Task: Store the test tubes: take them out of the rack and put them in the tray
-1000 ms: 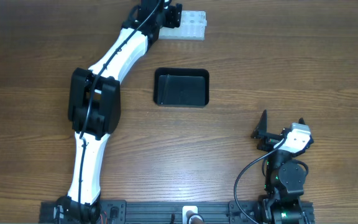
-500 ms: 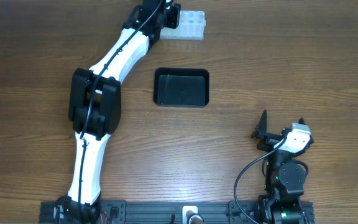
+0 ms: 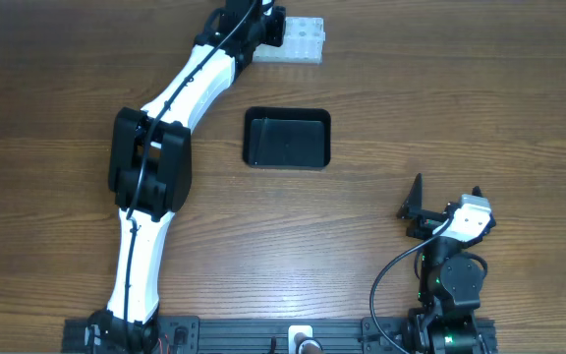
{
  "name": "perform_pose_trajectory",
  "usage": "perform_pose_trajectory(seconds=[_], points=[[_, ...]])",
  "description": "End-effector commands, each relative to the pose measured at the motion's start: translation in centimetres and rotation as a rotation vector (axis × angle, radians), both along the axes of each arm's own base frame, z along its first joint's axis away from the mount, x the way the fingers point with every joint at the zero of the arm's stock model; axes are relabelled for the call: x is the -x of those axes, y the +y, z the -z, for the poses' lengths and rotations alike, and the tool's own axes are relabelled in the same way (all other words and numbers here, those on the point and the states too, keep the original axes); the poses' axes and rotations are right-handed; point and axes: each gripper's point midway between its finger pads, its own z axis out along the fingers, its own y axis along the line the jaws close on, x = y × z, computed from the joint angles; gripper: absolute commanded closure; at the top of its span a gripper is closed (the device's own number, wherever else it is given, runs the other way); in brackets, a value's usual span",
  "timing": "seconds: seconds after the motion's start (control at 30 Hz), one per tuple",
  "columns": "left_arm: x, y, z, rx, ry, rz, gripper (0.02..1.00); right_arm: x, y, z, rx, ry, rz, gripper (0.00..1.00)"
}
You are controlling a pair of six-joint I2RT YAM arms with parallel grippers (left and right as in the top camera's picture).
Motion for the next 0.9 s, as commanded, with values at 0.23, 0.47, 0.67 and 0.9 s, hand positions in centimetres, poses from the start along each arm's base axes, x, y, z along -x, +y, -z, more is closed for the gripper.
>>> perform_pose_trajectory(seconds=[0.23, 0.47, 0.67, 0.9], points=[[0.3, -0.7, 0.3, 0.013, 0.007, 0.032, 0.737, 0.0, 0.0, 0.1, -0.005, -0.002, 0.003, 0.009], [0.5, -1.1, 0.3, 0.014, 0.007, 0.039, 0.831, 0.0, 0.0, 0.1, -0.005, -0.001, 0.003, 0.009], [0.4, -1.4, 0.1, 0.018, -0.004, 0.042, 0.897, 0.0, 0.0, 0.1, -0.005, -0.002, 0.003, 0.009], [0.3, -2.0, -2.6, 0.038, -0.060, 0.050, 0.910, 0.0, 0.0, 0.1, -0.005, -0.001, 0.003, 0.007]])
